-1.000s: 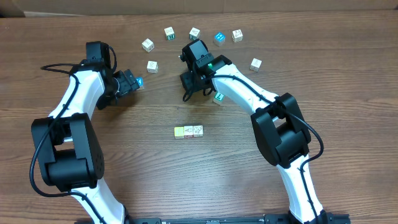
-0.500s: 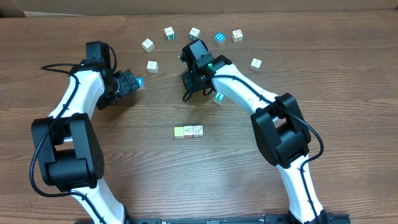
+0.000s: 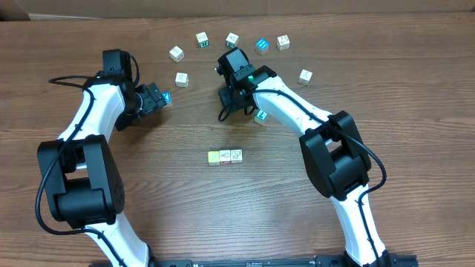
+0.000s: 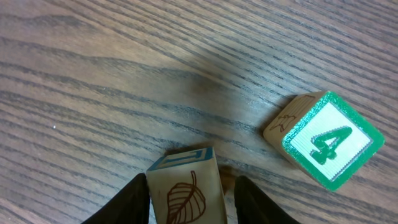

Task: Form a horizontal line
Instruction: 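Close the right gripper on the leaf block and lift it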

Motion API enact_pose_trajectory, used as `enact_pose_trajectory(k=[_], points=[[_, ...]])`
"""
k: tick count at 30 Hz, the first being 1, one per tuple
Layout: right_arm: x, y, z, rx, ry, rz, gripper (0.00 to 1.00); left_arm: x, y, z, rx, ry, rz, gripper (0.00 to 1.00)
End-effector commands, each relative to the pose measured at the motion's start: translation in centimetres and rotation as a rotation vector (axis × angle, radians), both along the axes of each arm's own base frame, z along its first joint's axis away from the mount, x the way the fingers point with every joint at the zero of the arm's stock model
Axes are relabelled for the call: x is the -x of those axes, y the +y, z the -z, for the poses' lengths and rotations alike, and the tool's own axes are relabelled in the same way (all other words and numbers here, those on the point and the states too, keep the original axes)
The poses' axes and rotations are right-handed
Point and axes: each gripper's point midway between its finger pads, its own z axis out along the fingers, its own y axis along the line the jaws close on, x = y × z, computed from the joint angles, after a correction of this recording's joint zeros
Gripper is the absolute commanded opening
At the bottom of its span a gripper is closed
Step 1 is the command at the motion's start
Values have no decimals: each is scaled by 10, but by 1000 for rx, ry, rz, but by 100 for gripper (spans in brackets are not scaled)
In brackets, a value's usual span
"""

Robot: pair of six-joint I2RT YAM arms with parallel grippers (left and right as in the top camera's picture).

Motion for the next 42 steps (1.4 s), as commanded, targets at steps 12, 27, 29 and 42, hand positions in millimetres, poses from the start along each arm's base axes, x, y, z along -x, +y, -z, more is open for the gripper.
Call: enact_pose_trajectory(k=[12,27,29,42], points=[[-4,3,0,0,-23,3,38,-5,-1,-1,-7,-8,6,99],[-2,2,-39,-28,-40,29,23,-5,-1,-1,-7,-8,6,100],[1,3,-51,-47,-40,46,22,-5,-1,-1,-8,-8,6,100],[52,-28,-151,-78,-15,124,20,-5,-1,-1,-7,-8,6,99]])
